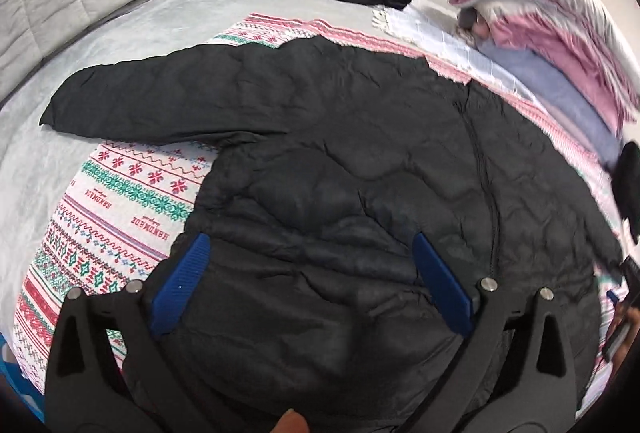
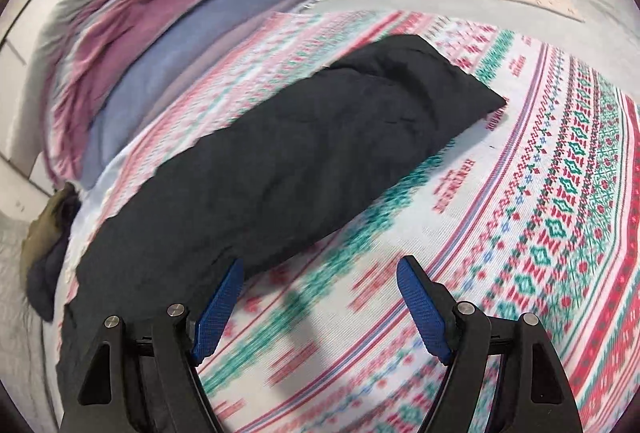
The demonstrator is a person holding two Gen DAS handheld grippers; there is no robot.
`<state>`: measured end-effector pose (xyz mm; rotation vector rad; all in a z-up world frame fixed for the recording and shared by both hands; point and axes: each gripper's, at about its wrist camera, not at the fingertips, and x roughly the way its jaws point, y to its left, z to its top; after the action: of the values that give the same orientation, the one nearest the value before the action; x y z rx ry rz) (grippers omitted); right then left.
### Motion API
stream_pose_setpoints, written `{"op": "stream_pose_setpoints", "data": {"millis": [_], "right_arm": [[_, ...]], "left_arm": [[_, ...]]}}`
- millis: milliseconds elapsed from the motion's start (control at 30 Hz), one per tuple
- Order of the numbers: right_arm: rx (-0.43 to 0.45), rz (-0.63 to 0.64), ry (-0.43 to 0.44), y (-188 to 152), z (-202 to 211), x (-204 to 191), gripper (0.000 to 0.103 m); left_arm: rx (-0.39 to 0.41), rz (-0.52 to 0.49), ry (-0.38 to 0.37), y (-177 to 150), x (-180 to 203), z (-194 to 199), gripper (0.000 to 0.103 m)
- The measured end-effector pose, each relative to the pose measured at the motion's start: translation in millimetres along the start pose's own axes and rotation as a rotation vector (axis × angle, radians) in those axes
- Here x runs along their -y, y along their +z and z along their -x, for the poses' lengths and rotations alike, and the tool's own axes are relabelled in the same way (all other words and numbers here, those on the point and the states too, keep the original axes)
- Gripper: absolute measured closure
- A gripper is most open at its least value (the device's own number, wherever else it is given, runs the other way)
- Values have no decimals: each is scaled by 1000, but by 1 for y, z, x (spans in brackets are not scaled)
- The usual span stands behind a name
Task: Fold large clothes
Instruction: 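Grasp the black jacket hem with the right gripper and straighten it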
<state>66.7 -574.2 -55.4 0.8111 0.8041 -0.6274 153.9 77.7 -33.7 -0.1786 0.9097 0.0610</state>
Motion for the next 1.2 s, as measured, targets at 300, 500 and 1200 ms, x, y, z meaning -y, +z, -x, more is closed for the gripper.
{"op": "stream_pose_setpoints", "data": {"millis": [300,500,1200], "right_arm": [[97,71,-98,38,-32,-14,23],[111,49,-119,49,-39,-22,59],[333,459,17,14,65,-160,97]], "left_arm": [[-11,-11,-50,4,0,-2,2],[-5,-6,-77,6,-7,5,2],[-5,38,-209,10,-22,15,2]]}}
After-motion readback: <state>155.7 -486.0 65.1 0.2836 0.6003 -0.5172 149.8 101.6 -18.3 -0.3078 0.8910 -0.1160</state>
